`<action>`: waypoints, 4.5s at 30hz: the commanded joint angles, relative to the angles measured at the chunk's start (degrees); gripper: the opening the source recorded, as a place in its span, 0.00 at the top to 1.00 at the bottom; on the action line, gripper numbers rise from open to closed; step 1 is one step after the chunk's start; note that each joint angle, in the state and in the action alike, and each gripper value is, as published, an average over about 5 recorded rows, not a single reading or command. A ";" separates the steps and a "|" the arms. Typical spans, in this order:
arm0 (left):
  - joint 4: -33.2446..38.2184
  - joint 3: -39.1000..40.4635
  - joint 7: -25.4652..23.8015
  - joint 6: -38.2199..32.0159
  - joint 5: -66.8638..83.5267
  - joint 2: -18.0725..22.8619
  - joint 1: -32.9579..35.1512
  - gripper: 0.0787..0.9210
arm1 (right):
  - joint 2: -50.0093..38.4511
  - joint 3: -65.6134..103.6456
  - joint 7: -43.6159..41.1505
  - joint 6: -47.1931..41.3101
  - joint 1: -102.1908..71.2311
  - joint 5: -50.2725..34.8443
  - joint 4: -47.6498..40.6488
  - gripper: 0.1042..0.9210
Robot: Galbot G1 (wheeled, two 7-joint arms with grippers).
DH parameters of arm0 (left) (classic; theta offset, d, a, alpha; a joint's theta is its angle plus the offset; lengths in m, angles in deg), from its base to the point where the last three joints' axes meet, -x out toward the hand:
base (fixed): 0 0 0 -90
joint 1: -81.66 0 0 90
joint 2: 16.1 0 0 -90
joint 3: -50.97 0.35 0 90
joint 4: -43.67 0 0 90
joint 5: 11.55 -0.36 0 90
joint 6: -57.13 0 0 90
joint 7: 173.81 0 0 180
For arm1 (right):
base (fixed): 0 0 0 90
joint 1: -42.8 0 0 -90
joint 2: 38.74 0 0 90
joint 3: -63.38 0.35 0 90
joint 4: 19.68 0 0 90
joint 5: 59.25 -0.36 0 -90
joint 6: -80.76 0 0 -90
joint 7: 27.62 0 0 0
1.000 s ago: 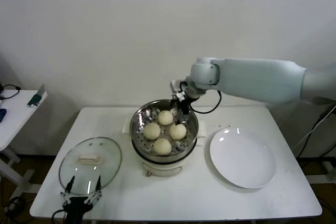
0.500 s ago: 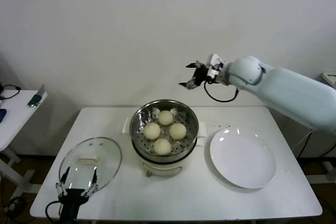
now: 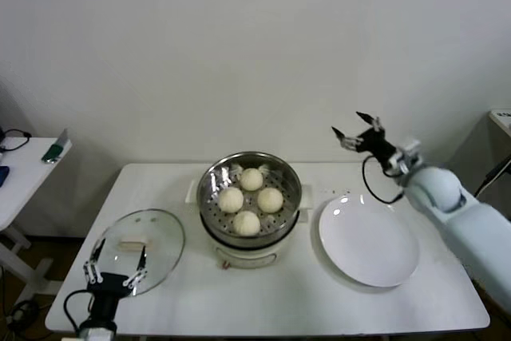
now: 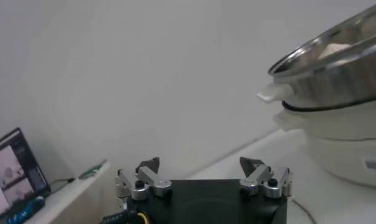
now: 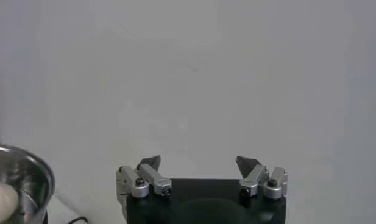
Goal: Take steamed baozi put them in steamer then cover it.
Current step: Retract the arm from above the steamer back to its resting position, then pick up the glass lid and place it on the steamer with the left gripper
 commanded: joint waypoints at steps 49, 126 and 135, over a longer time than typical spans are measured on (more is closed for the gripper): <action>-36.28 4.11 18.86 2.68 -54.39 -9.66 -24.15 0.12 | 26.25 29.81 -3.31 31.74 -51.82 11.96 4.42 0.12; -1.83 45.51 -27.24 52.70 -74.70 4.71 -45.85 0.92 | 31.19 30.68 6.05 23.92 -49.12 23.45 4.73 0.12; -6.87 47.27 -24.23 51.41 -79.60 12.28 -41.97 0.92 | 31.43 30.71 5.89 25.18 -48.99 24.45 5.11 0.12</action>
